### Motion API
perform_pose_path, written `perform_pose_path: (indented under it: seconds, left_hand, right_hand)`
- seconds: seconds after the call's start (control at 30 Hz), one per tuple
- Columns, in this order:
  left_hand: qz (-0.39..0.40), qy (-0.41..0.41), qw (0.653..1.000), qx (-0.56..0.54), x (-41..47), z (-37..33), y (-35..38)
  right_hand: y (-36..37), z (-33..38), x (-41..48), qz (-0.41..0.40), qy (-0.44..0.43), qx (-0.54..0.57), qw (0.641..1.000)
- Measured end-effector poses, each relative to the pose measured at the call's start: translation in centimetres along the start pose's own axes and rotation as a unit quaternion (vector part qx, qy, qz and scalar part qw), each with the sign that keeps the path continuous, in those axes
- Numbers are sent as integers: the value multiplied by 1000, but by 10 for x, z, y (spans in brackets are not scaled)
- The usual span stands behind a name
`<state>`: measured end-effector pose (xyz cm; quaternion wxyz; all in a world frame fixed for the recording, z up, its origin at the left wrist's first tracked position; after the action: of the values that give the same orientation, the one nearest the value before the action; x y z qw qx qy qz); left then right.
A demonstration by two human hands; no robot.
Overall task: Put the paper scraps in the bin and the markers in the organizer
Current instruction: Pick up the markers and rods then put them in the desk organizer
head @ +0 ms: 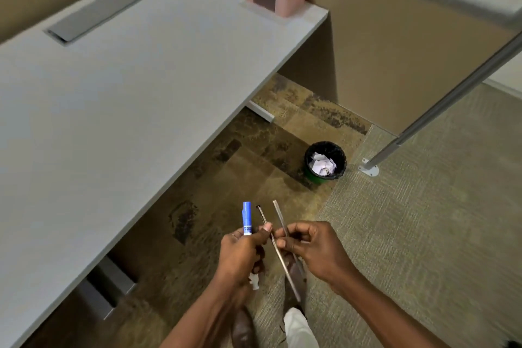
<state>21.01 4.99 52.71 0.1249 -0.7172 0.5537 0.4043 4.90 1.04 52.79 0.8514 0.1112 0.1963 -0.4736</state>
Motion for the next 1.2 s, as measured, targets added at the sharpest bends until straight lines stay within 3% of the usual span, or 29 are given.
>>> perform_pose_path:
  seconds: [0.1,0.23,0.53,0.7,0.87,1.0,1.2]
  left_hand:
    - [20,-68,995,-71,-4,-22,13]
    - [90,-124,981,-117,-10,-56,39]
    - [106,-138,972,-156,-6,-102,103]
    - [68,-116,984,-118,0,-112,129]
    - [3,-30,999,-15,12,-130,143]
    - [2,18,998,-60,23,-149,151]
    - [19,92,993,-74,35,-181,156]
  right_hand:
    - [-18,30,-8,-12,-131,-37,991]
    - [-43,70,-16,9,-241,-122,963]
    - [-86,139,-2,22,-358,-206,910]
    - [-107,152,17,22,-343,-166,924]
    - [-132,161,39,-37,-282,-136,949]
    - [-144,169,57,-69,-204,-64,974]
    - [-142,182,87,-68,-147,84,983]
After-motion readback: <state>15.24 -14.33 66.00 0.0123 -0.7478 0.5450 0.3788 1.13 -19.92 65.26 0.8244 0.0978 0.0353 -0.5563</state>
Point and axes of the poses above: each hand's wrist, its own x-axis towards the middle knuckle, its own y-axis out of the palm, z = x × y, the point moved 3 cm from there along x, towards the middle knuckle, and after that the axes turned 9 degrees about z, right-handed, at the moved point
